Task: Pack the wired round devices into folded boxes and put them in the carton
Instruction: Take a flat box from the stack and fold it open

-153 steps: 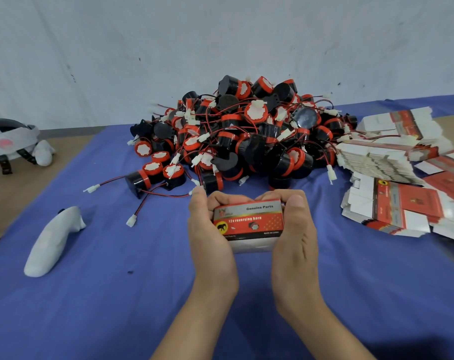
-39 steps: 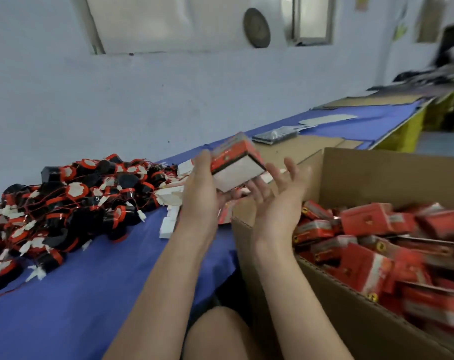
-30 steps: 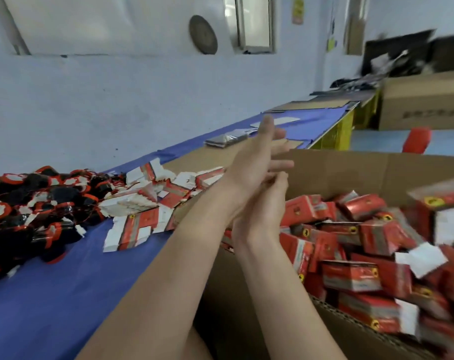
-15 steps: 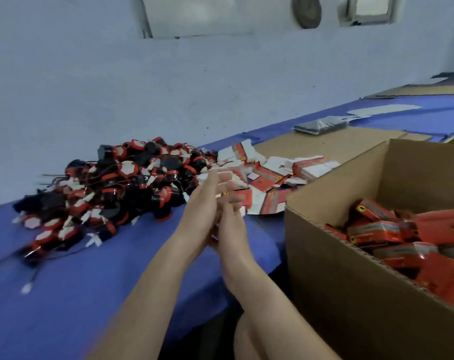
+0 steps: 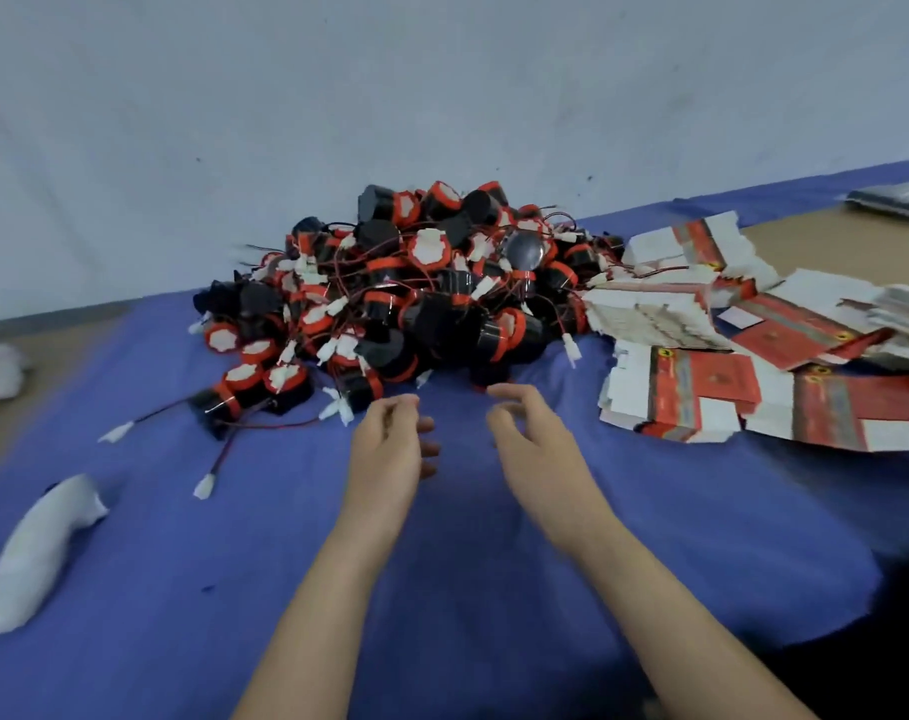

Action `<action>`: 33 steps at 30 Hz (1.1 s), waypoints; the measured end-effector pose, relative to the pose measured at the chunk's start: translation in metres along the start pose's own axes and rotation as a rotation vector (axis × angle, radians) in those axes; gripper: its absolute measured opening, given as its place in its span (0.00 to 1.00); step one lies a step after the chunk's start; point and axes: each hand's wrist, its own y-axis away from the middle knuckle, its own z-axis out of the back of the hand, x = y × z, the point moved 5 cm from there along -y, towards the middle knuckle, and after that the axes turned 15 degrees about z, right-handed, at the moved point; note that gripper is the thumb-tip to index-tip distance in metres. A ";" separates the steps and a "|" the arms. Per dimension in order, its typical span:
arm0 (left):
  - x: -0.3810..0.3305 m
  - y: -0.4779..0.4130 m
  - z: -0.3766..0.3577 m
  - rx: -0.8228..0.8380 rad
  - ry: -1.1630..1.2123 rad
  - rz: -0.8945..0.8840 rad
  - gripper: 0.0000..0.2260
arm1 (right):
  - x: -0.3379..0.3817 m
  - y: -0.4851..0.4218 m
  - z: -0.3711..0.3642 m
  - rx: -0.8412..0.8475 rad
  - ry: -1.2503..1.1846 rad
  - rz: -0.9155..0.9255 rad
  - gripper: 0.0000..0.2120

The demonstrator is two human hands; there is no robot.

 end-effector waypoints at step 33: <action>0.003 0.021 0.001 -0.071 -0.050 -0.222 0.08 | 0.031 0.008 0.108 -0.594 0.032 0.439 0.12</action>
